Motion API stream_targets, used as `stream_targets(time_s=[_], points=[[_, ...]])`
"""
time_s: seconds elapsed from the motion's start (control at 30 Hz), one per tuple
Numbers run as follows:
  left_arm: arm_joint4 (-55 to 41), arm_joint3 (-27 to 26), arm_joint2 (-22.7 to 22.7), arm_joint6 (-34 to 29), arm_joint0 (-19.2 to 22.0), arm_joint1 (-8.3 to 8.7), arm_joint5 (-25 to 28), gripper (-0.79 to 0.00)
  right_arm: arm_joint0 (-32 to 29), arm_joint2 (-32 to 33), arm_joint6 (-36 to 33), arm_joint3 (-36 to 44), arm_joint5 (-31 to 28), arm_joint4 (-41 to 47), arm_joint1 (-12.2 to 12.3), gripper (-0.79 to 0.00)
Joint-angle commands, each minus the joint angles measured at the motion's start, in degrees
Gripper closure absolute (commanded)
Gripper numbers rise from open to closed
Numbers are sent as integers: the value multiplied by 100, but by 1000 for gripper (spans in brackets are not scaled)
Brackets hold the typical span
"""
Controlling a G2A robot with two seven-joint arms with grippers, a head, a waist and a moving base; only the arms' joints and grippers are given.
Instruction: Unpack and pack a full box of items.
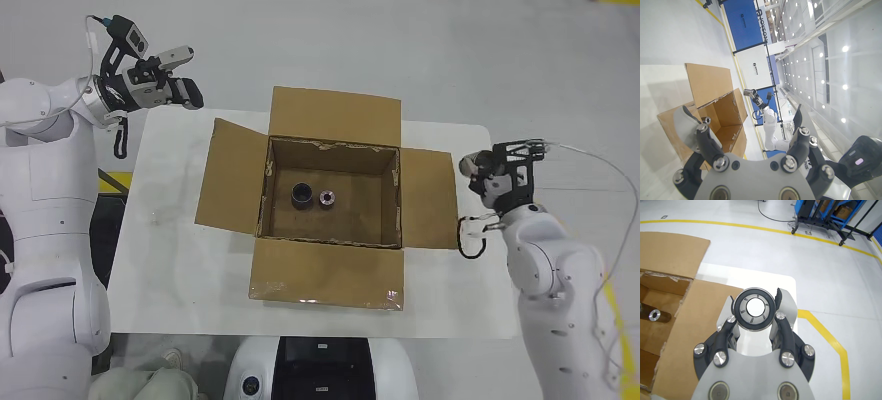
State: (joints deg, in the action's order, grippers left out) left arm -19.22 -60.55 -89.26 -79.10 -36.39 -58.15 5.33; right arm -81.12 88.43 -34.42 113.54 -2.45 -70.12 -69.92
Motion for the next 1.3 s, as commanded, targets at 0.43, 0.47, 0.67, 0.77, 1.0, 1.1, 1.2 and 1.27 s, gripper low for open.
stream_targets(time_s=[0.43, 0.47, 0.67, 0.77, 1.0, 1.1, 1.2, 1.27], points=[[0, 0, 0, 0, 0, 0, 0, -785, 581, -1589, -286, 316, -495, -1, -110, 0], [0, 0, 0, 0, 0, 0, 0, -785, 617, -1668, -320, 298, -517, -1, -117, 0], [0, 0, 0, 0, 0, 0, 0, -785, 743, -1954, -466, 149, -567, 99, -149, 0], [0, 0, 0, 0, 0, 0, 0, -785, 817, -2057, -551, 31, -591, 140, -161, 0], [0, 0, 0, 0, 0, 0, 0, -785, 1141, -2348, -724, -490, -649, 347, -216, 0], [0, 0, 0, 0, 0, 0, 0, -785, 1332, -2512, -777, -812, -636, 366, -250, 0], [0, 0, 0, 0, 0, 0, 0, -785, 1511, -2665, -765, -1133, -594, 399, -290, 0], [0, 0, 0, 0, 0, 0, 0, -785, 1623, -2750, -738, -1342, -580, 458, -317, 0]])
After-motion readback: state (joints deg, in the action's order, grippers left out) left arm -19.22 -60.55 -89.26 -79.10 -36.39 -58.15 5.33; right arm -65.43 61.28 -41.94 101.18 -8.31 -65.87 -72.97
